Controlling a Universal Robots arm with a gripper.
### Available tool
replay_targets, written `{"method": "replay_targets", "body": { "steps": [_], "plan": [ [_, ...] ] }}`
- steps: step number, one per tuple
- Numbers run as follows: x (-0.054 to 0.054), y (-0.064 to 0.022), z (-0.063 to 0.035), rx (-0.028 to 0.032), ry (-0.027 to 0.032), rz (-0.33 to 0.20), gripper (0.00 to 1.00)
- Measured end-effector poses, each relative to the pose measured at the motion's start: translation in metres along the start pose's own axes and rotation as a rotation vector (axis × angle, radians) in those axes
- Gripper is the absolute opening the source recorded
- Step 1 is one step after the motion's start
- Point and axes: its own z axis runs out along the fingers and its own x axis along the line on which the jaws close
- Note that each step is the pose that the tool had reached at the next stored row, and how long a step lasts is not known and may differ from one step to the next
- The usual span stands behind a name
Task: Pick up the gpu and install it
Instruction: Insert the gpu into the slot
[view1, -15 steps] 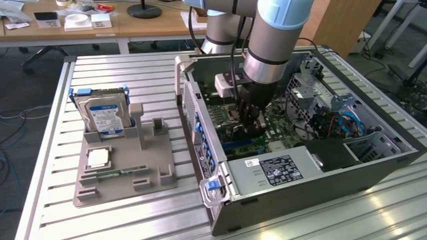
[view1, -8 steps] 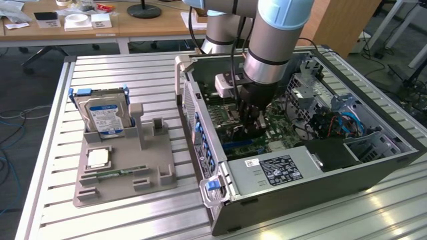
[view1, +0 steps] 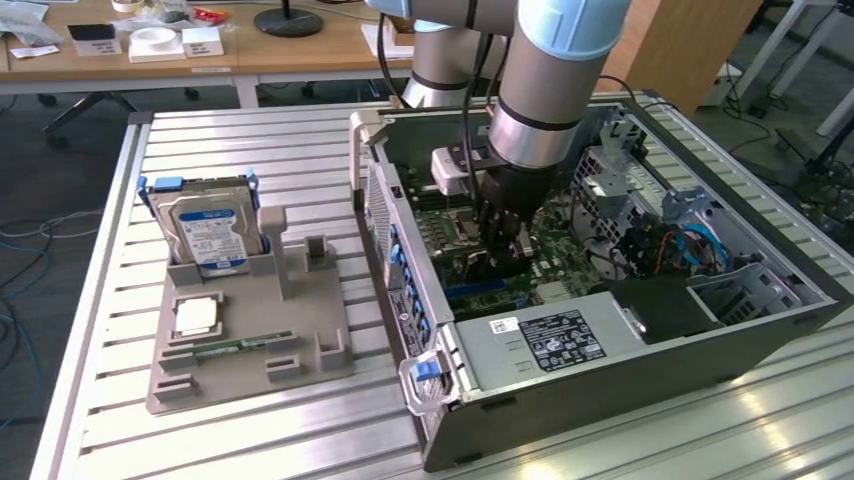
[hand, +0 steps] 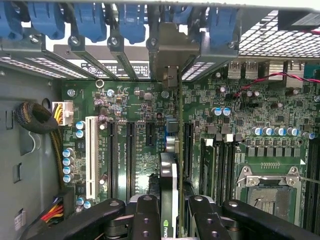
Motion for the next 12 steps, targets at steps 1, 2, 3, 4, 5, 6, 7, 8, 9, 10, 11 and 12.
{"method": "replay_targets", "body": {
  "steps": [1, 2, 3, 4, 5, 6, 7, 8, 9, 10, 11, 12],
  "plan": [
    [0.0, 0.0, 0.0, 0.0, -0.0001, 0.0, 0.27],
    [0.0002, -0.0002, 0.0, 0.0, -0.0001, 0.0, 0.27],
    [0.0006, -0.0005, 0.0001, 0.0, -0.0002, 0.0, 0.27],
    [0.0009, -0.0006, 0.0, 0.0, -0.0001, 0.0, 0.27],
    [0.001, -0.0007, 0.0, 0.0, -0.0001, 0.0, 0.27],
    [0.0013, -0.0008, 0.0, 0.0001, -0.0001, 0.0, 0.27],
    [0.0017, -0.0009, -0.0001, -0.0002, 0.0003, 0.0, 0.27],
    [0.0018, -0.0009, -0.0001, -0.0001, 0.0, 0.0, 0.27],
    [0.0018, -0.0009, 0.0, 0.0, 0.0, 0.0, 0.27],
    [0.0018, -0.0009, 0.0, 0.0, 0.0, 0.0, 0.27],
    [0.0018, -0.001, 0.0001, 0.0, -0.0001, 0.0, 0.27],
    [0.0019, -0.001, 0.0003, 0.0, 0.0, 0.0, 0.27]
  ]
}}
